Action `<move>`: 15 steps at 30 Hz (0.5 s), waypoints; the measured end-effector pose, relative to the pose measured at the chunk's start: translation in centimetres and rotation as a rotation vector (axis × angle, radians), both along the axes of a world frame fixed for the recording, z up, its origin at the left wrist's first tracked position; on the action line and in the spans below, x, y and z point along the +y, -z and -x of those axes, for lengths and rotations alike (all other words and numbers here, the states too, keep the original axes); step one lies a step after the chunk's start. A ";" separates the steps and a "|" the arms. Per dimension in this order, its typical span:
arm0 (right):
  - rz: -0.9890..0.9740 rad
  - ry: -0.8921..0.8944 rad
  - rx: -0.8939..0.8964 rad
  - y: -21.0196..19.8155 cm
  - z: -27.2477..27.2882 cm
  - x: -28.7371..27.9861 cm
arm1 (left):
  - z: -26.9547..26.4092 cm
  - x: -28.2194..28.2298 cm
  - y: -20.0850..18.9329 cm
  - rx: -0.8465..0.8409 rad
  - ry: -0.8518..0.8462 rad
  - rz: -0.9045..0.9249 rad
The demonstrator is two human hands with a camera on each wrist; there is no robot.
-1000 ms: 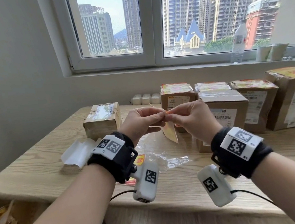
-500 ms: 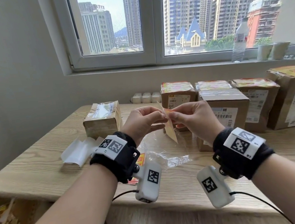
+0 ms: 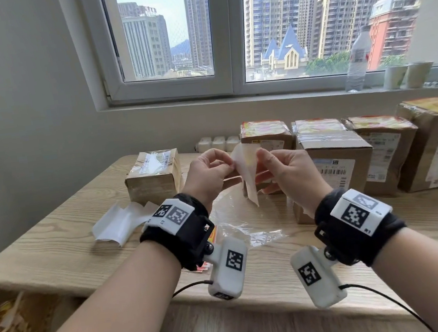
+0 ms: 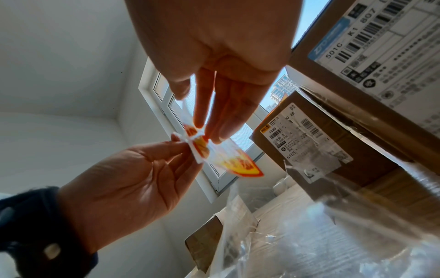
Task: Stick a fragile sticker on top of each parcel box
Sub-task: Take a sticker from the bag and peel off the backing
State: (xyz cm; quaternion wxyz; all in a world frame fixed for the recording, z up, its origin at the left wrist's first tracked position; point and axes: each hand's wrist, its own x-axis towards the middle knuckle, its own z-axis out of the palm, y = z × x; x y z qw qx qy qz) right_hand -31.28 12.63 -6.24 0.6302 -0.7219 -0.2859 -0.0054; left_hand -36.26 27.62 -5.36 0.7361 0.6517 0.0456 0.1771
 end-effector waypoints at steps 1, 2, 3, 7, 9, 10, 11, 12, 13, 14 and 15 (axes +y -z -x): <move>-0.011 -0.009 0.004 0.0 0.0 0.0 | 0.0 0.0 -0.1 0.006 -0.001 -0.016; -0.006 -0.010 -0.008 0.1 0.0 0.0 | 0.1 0.0 -0.1 0.014 -0.002 -0.025; 0.015 -0.002 -0.037 0.2 -0.1 0.0 | 0.2 0.0 -0.2 0.021 0.001 -0.024; 0.081 0.038 -0.104 0.5 -0.6 -0.1 | 0.5 -0.2 -0.2 0.014 0.022 -0.013; 0.073 0.065 -0.118 0.5 -0.6 0.0 | 0.5 -0.4 -0.2 0.000 0.028 -0.004; 0.068 0.072 -0.122 0.4 -0.5 0.0 | 0.5 -0.4 -0.2 -0.006 0.029 0.005; 0.064 0.077 -0.124 0.4 -0.5 0.0 | 0.5 -0.4 -0.2 -0.009 0.031 0.013; 0.065 0.085 -0.125 0.3 -0.5 0.0 | 0.5 -0.4 -0.1 -0.010 0.032 0.019; 0.071 0.094 -0.124 0.3 -0.5 0.0 | 0.5 -0.4 -0.1 -0.012 0.030 0.022; 0.080 0.100 -0.123 0.3 -0.5 -0.1 | 0.6 -0.3 0.0 -0.015 0.025 0.024; 0.088 0.102 -0.122 0.3 -0.5 -0.1 | 0.5 -0.2 0.0 -0.020 0.014 0.015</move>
